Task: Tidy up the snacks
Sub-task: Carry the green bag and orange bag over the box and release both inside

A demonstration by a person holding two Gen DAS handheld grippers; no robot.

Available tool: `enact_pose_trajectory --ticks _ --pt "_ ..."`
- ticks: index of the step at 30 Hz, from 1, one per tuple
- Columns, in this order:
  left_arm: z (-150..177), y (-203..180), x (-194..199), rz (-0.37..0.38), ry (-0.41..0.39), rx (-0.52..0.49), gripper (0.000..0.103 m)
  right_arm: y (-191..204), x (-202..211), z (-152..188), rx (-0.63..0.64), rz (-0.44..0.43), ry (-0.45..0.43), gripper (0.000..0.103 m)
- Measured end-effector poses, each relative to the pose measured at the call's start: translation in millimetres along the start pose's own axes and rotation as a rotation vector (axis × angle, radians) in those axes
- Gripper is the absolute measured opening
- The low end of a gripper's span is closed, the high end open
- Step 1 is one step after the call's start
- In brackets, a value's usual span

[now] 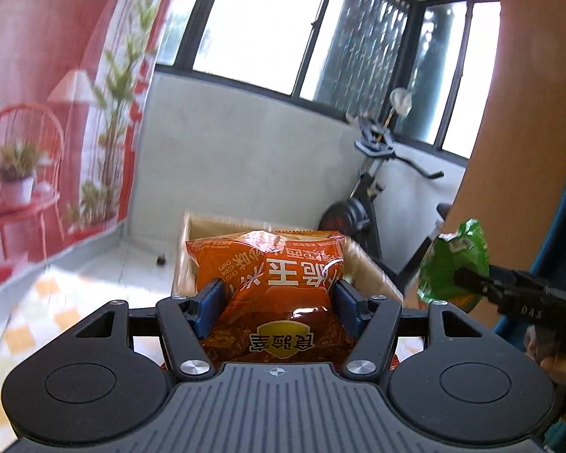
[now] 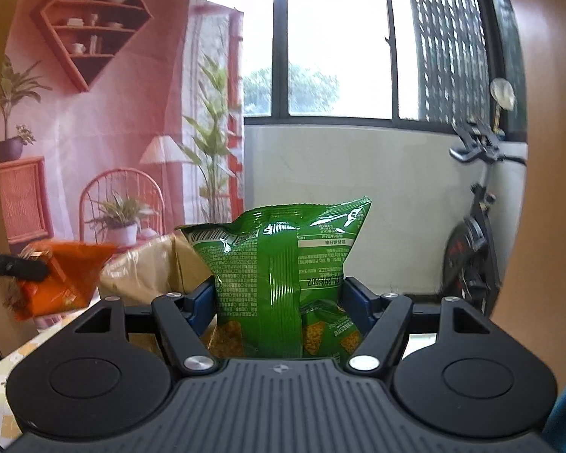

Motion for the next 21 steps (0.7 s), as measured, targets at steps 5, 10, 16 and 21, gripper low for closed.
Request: enact_pose_trajectory --ticks 5,10,16,21 --pt "-34 -6 -32 -0.005 -0.04 -0.022 0.066 7 -27 -20 0.013 -0.031 -0.03 0.071" --pt "-45 -4 -67 -0.021 -0.03 -0.033 0.066 14 -65 -32 0.04 -0.027 -0.039 0.071" --pt "-40 6 -108 -0.04 0.033 -0.045 0.066 17 -111 -26 0.098 0.018 0.011 0.071" --pt "-25 11 -129 -0.053 0.092 -0.054 0.066 20 -140 -9 0.106 0.038 0.067 0.071"
Point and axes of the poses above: each gripper's, at about its wrist camera, not at the fingertips, and x roughly against the way its jaws point, y to its left, z to its underside, the point moved 8 cm from there along -x, roughly the way its jaws point, and after that the axes turned 2 degrees about y, right-handed, at the moved point
